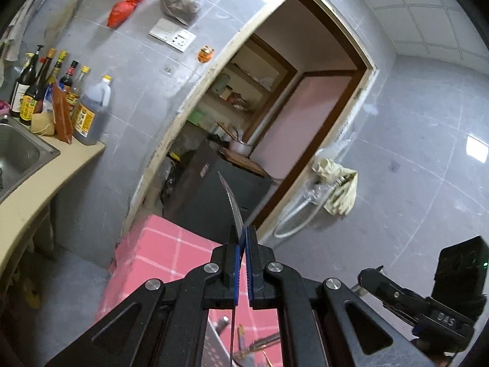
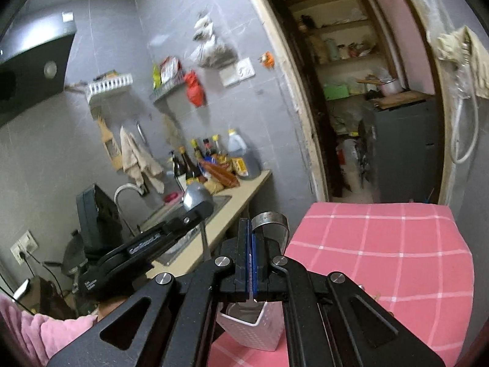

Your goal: Organize utensils

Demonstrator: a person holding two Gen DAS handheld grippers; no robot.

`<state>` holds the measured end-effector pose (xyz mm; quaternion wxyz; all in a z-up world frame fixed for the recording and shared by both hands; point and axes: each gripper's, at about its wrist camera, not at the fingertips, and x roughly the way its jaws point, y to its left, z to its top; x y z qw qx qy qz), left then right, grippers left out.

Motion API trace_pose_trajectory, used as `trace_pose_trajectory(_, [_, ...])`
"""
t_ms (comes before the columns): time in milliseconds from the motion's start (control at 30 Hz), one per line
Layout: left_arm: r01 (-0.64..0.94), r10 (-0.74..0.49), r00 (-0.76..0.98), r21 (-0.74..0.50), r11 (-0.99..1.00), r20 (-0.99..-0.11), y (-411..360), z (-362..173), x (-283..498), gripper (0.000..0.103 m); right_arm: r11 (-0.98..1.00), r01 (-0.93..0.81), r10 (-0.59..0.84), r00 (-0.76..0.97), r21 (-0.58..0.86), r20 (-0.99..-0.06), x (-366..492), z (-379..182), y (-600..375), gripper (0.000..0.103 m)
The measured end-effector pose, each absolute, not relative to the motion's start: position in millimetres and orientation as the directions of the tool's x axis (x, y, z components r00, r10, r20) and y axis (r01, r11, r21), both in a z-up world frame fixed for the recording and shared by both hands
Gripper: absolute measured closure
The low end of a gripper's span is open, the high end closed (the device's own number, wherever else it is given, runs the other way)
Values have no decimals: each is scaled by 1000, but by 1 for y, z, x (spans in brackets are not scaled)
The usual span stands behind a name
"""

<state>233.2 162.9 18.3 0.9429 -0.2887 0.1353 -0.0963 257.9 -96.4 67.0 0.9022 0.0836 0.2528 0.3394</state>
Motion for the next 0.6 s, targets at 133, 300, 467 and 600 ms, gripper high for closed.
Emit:
trace_pose_trajectory(133, [94, -233, 953, -544, 834, -193, 167, 15, 240, 99, 754, -567, 654, 606, 330, -453, 269, 53, -77, 102])
trace_pose_trajectory(300, [88, -212, 957, -497, 863, -198, 166, 9, 246, 99, 755, -544, 652, 561, 366, -510, 278, 30, -63, 102])
trace_pose_trajectory(467, [77, -217, 947, -486, 871, -239, 168, -2, 248, 99, 748, -521, 659, 506, 412, -556, 284, 9, -54, 101])
trace_pose_trajectory(600, [75, -223, 940, -478, 875, -259, 168, -8, 247, 99, 747, -512, 659, 479, 424, -580, 283, -3, -51, 101])
